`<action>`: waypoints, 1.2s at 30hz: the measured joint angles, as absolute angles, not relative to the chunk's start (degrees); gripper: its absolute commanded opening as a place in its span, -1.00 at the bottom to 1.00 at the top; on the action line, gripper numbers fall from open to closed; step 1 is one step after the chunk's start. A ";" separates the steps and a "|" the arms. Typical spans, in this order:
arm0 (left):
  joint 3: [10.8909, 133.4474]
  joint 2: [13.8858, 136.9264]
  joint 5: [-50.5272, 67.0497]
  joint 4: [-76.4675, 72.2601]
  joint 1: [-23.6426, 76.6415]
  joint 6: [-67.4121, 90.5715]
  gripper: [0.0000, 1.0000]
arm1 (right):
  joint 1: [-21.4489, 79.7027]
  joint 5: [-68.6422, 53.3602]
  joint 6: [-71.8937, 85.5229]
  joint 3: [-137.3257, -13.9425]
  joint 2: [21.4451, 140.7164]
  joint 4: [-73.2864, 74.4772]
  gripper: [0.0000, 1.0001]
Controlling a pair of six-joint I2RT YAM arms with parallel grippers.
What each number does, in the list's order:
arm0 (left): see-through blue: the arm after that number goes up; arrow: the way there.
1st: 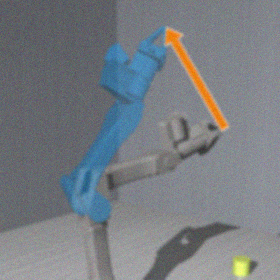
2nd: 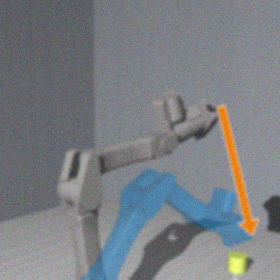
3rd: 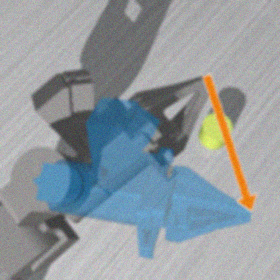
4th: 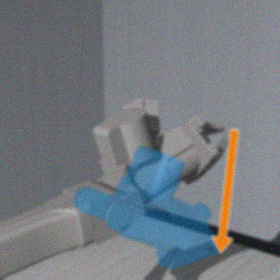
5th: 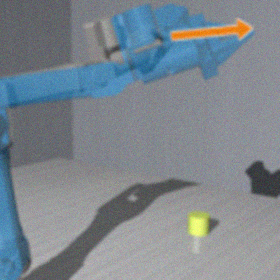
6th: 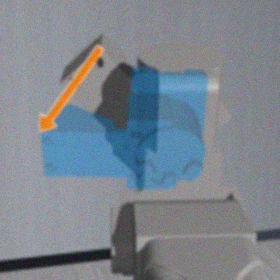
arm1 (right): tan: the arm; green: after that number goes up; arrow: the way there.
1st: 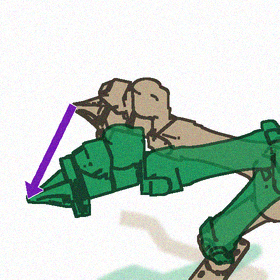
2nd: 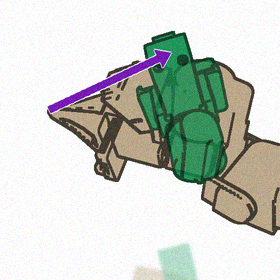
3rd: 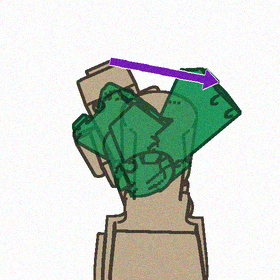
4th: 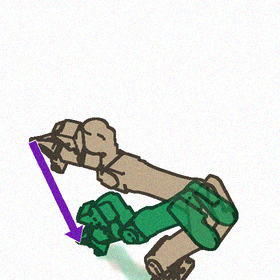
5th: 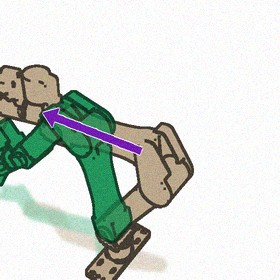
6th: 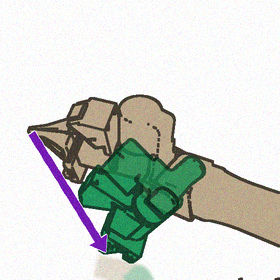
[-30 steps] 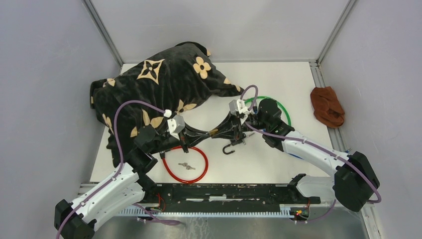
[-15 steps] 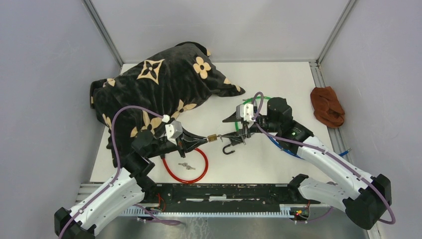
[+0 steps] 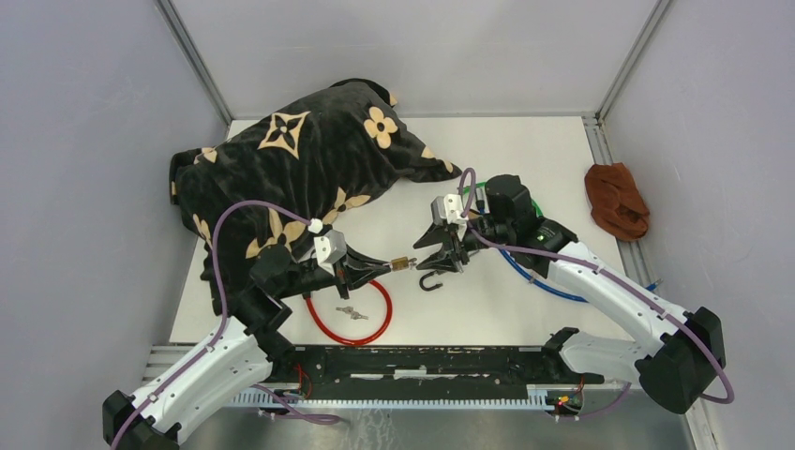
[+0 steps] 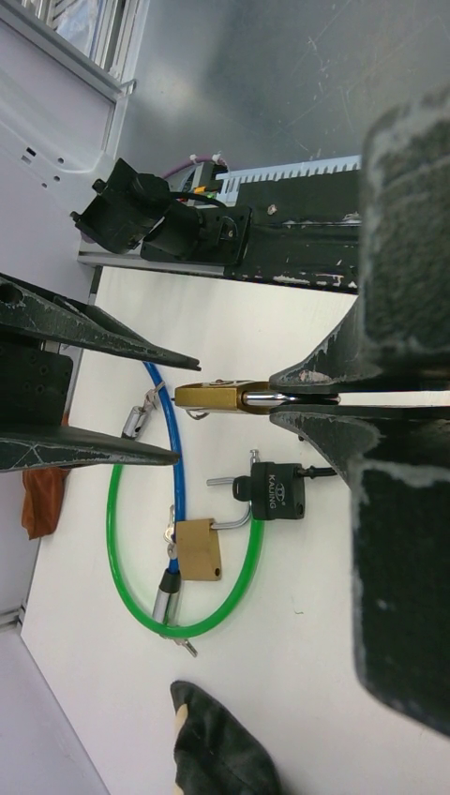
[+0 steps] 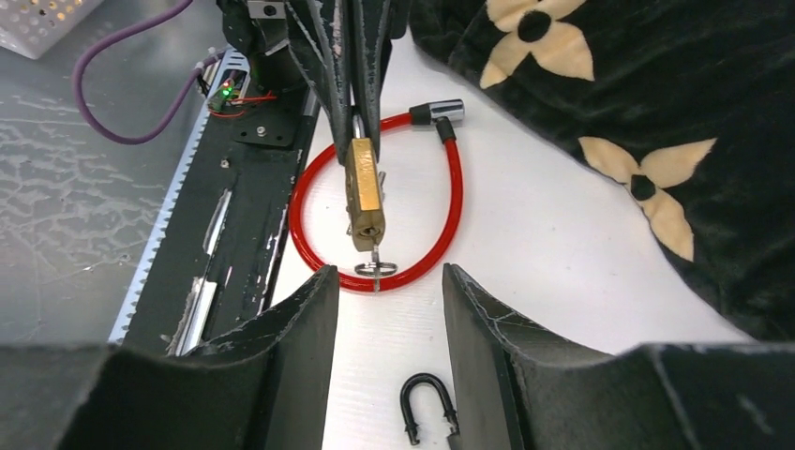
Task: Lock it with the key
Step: Lock the lock.
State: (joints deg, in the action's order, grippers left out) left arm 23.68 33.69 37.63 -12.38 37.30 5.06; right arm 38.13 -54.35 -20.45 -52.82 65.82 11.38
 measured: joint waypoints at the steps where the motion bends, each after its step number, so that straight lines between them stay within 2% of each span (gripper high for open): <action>1: 23.68 33.69 37.63 -12.38 37.30 5.06 -0.97 | 38.13 -54.59 -20.43 -52.82 65.82 11.53 -0.06; 10: 23.68 34.00 37.65 -12.38 37.30 5.02 -0.96 | 39.33 -55.27 -17.69 -52.80 66.50 9.43 -0.39; 14: 23.68 34.13 37.65 -12.36 37.30 5.02 -0.96 | 40.25 -54.94 -16.58 -52.80 67.70 8.67 -0.96; 15: 23.68 34.13 37.65 -12.25 37.26 5.02 -0.96 | 40.47 -54.92 -16.80 -52.80 67.79 8.64 -1.00; 24: 23.66 34.06 37.47 -9.39 36.86 3.44 -0.96 | 40.10 -51.51 -20.75 -52.56 67.55 12.08 -1.00; 30: 23.66 33.23 36.56 -5.93 35.73 -1.17 -0.96 | 31.31 -47.27 -21.61 -46.83 63.66 13.61 -1.00; 36: 22.33 35.20 31.77 -5.37 35.73 -10.85 -0.96 | 30.37 -44.75 -16.10 -43.92 62.70 9.80 -1.00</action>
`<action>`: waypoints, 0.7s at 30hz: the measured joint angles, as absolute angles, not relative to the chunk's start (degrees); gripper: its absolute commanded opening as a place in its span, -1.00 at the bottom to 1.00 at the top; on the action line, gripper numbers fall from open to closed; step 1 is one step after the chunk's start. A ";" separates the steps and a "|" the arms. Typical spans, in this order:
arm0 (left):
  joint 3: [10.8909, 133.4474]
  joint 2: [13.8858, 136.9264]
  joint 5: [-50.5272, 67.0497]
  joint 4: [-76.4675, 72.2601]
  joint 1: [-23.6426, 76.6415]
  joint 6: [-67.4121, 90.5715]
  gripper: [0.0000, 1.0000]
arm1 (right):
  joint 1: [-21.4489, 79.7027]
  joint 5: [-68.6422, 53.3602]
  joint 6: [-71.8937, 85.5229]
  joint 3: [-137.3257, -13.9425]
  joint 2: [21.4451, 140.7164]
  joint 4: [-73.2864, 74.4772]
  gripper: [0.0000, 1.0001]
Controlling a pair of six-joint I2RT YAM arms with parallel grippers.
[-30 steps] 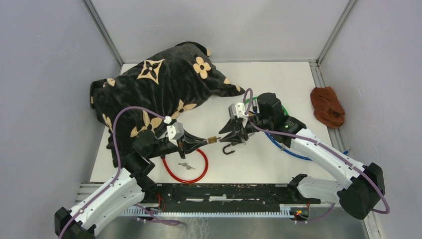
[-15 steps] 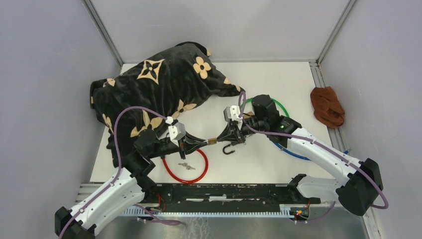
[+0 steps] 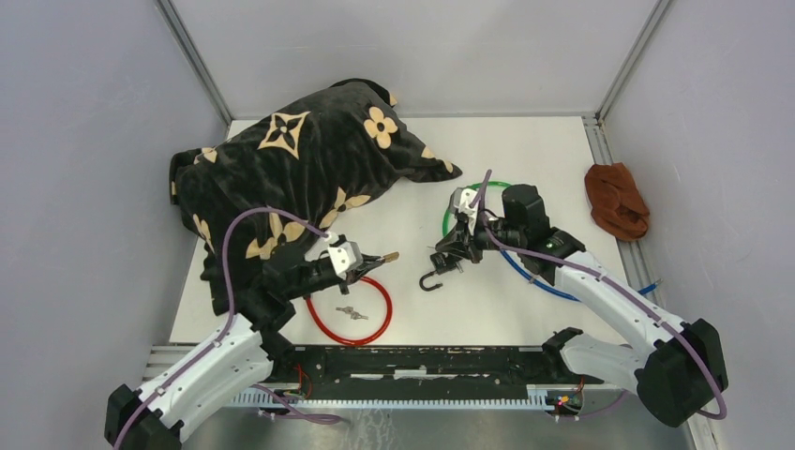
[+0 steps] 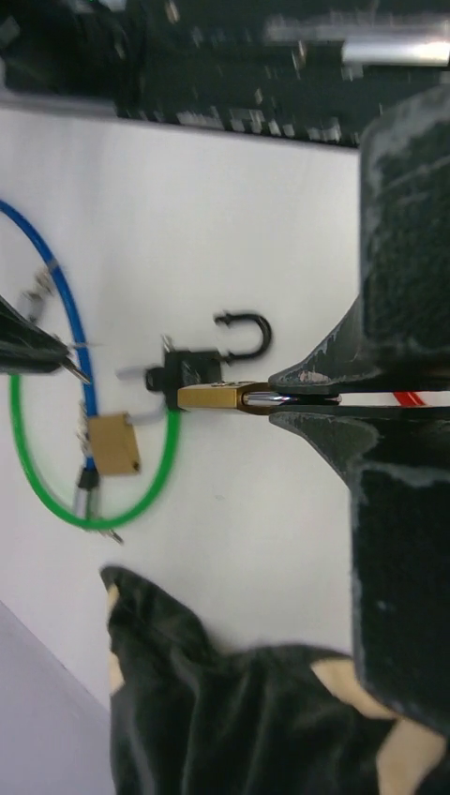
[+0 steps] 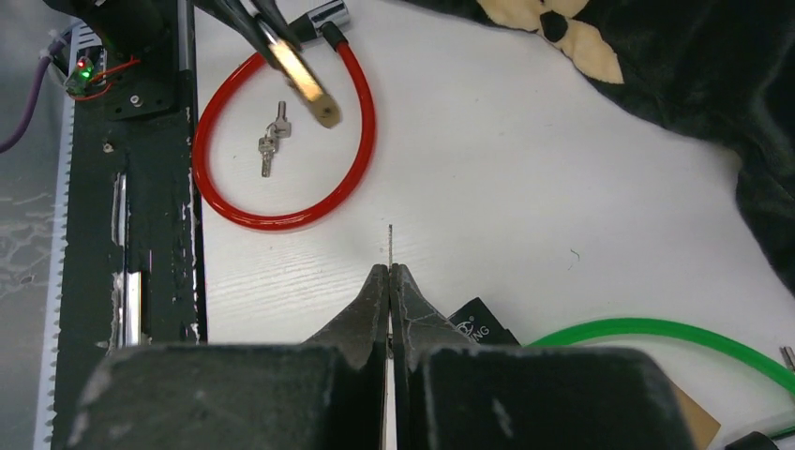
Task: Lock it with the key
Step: Lock the lock, then place the lock at the center of the board.
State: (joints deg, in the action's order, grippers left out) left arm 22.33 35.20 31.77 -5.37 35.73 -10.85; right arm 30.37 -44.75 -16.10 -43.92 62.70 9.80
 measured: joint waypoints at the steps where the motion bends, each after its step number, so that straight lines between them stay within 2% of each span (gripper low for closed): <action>1: 21.61 36.21 30.04 -5.74 35.77 -13.98 -0.96 | 30.37 -44.64 -15.07 -43.57 62.70 8.71 -1.00; 9: 17.10 53.04 19.62 -12.47 39.11 -43.46 -0.96 | 33.36 -42.19 -6.98 -36.34 62.85 -1.58 -1.00; 16: 14.00 61.23 22.00 -20.01 41.71 -64.05 -0.96 | 35.11 -40.56 -0.23 -30.65 63.92 -10.13 -1.00; 21: 13.87 65.21 24.27 -20.71 43.99 -71.83 -0.96 | 37.32 -39.70 2.26 -28.75 65.71 -14.15 -1.00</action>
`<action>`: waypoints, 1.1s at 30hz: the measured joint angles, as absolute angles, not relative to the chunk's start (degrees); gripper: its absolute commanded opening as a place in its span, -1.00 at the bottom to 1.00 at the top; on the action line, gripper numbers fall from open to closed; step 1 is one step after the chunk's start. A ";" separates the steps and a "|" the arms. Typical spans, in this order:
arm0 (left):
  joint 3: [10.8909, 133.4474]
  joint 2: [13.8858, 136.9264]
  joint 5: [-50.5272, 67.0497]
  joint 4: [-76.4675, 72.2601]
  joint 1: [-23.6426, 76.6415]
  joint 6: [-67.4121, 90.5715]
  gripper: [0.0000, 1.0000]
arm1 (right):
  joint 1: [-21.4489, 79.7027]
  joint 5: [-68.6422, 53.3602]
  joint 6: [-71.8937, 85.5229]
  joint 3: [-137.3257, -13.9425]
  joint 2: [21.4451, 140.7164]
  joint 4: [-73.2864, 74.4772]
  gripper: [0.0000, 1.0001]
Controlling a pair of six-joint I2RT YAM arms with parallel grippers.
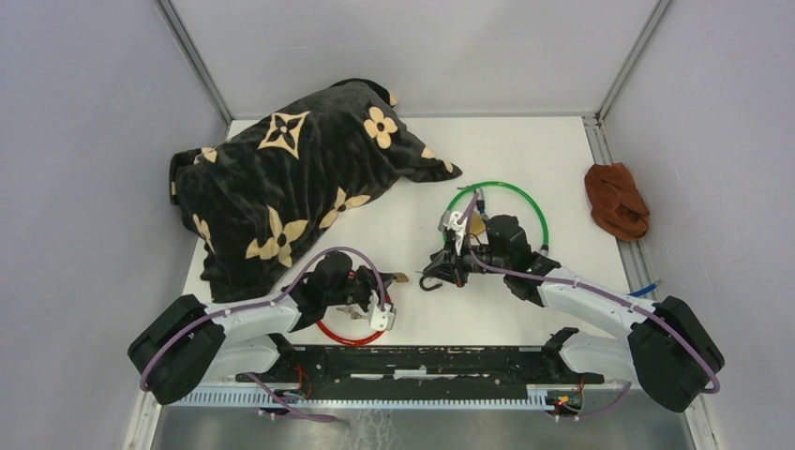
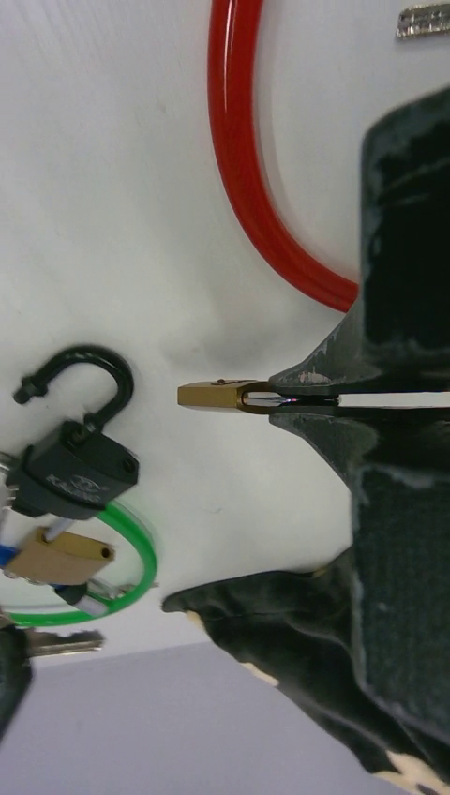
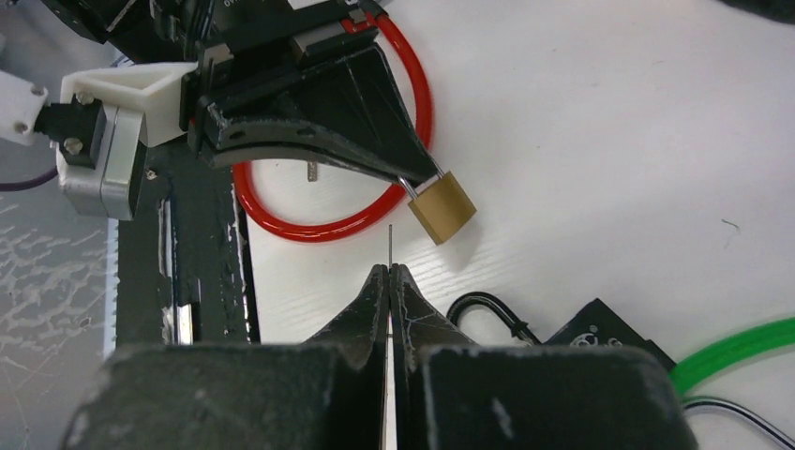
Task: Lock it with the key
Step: Place the lock at the center of the board, then place the key at the center of the board.
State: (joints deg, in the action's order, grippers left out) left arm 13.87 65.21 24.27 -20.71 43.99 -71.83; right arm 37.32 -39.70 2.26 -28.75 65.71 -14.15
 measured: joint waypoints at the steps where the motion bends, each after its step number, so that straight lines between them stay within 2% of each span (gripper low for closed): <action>1: 13.87 65.73 24.75 -20.64 44.31 -73.08 -0.96 | 38.00 -39.48 2.66 -28.45 66.22 -14.94 -1.00; 8: 14.39 69.45 29.85 -19.46 44.88 -82.59 -0.92 | 40.23 -38.50 4.82 -27.73 68.53 -18.87 -1.00; 10: 14.50 70.19 30.50 -18.74 44.86 -85.86 -0.72 | 40.66 -38.30 5.45 -27.68 69.43 -20.08 -1.00; 15: 13.58 70.57 31.94 -17.50 44.86 -92.42 0.14 | 42.02 -37.36 6.90 -27.33 71.29 -21.78 -1.00; 19: 13.56 69.23 31.75 -17.58 44.86 -94.70 0.32 | 43.53 -36.73 7.49 -27.33 72.75 -22.50 -1.00; 22: 13.52 66.13 29.98 -14.31 44.86 -98.06 0.59 | 44.45 -35.68 8.05 -27.40 74.78 -22.63 -1.00; 27: 12.88 56.95 26.76 -4.99 44.86 -102.17 0.74 | 45.58 -33.78 10.57 -28.29 79.79 -22.65 -1.00; 33: 13.04 45.04 25.65 7.05 44.86 -98.24 0.81 | 46.00 -32.62 14.39 -30.96 85.19 -24.40 -1.00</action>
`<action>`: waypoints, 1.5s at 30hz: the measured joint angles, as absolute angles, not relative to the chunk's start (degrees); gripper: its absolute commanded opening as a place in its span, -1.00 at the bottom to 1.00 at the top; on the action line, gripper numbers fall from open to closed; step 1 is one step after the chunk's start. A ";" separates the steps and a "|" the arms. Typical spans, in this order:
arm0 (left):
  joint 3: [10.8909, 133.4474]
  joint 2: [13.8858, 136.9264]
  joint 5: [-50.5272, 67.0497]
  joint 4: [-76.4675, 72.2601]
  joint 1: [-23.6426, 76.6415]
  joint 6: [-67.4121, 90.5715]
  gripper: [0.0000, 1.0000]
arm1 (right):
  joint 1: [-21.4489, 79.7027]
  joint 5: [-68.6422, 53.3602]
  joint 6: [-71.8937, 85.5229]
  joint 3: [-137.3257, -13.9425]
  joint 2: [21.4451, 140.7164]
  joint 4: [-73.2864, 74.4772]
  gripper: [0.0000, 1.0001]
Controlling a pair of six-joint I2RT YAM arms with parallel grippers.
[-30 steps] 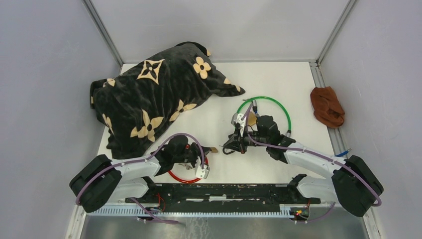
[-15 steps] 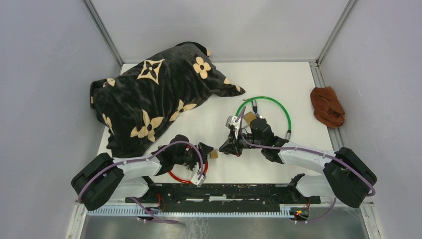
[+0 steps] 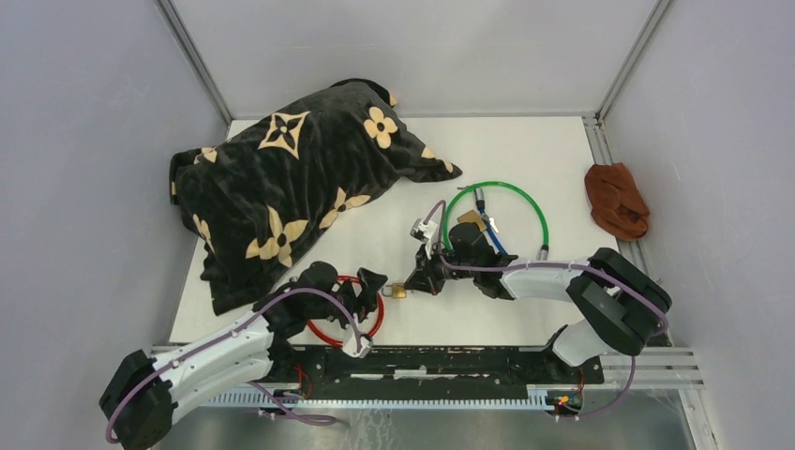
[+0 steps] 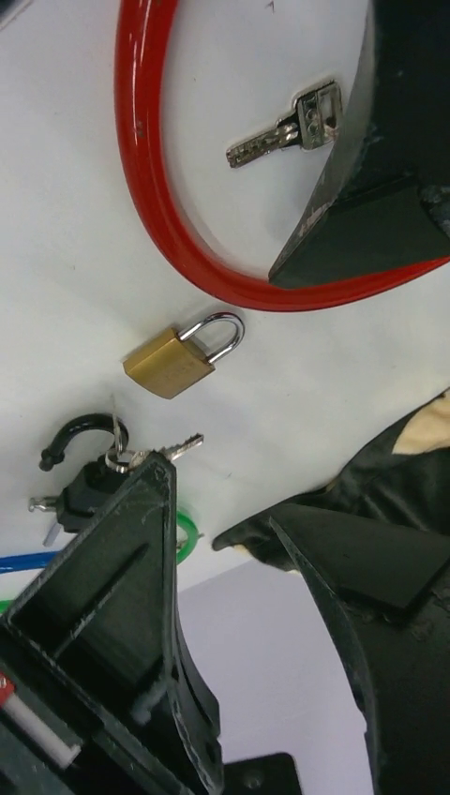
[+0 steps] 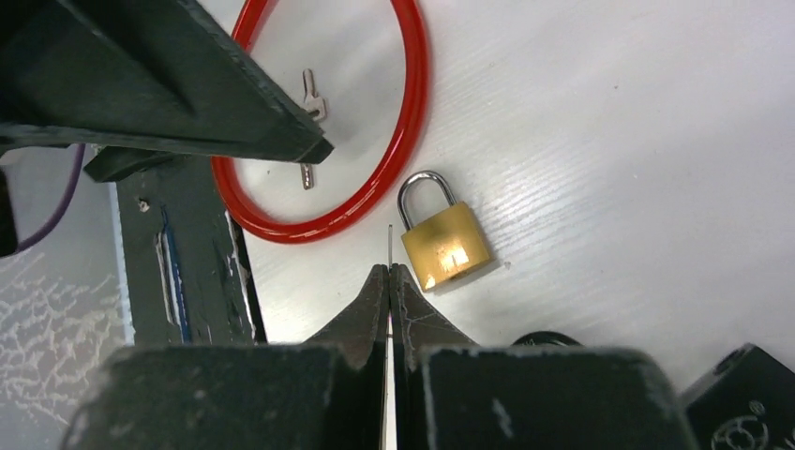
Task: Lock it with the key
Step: Place the key at the center of the board.
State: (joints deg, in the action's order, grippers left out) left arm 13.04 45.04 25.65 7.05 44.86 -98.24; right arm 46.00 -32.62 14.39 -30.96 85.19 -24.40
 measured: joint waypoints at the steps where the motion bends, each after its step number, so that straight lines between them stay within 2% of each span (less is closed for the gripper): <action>1: 13.30 43.13 25.67 8.80 44.86 -96.47 0.81 | 46.09 -32.53 15.09 -31.35 86.04 -25.04 -1.00; 5: 14.46 37.58 25.89 12.45 44.86 -87.22 0.82 | 47.94 -32.42 17.30 -34.06 90.17 -26.35 -1.00; 7: 15.40 35.48 25.65 11.97 44.86 -78.15 0.89 | 49.80 -32.29 17.58 -34.70 90.96 -26.28 -1.00; 15: 15.27 29.39 16.10 -5.13 42.17 -34.59 0.99 | 52.27 -30.87 18.20 -33.63 90.91 -26.00 -1.00; 17: 13.87 27.88 13.56 -9.82 39.66 -24.95 0.99 | 52.42 -30.13 18.20 -33.21 90.91 -26.02 -0.87; 20: 11.64 26.00 11.68 -14.68 35.53 -12.78 0.99 | 52.51 -28.67 18.20 -32.88 90.91 -25.65 -0.49; 26: 11.29 23.90 6.02 -16.78 29.67 5.26 0.99 | 52.51 -24.71 15.05 -34.33 90.54 -19.42 -0.07; 31: 10.37 21.12 3.01 -16.80 24.08 18.31 0.99 | 52.49 -14.48 8.73 -39.03 85.93 -7.25 0.35; 34: 8.08 18.65 2.02 -16.40 21.47 23.31 0.99 | 51.96 -4.27 5.21 -43.88 83.24 0.60 0.59; 39: 6.98 15.29 0.49 -15.94 20.16 26.39 0.99 | 47.09 6.79 2.20 -47.42 82.06 8.56 0.68; 45: 6.98 14.61 0.03 -16.19 19.73 27.18 0.99 | 43.22 11.11 1.26 -51.07 87.81 15.03 0.68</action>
State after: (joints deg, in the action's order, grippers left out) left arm 6.98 14.61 0.03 -16.19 19.73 27.18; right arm 43.22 11.11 1.26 -51.07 87.81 15.03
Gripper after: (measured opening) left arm 0.994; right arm 0.843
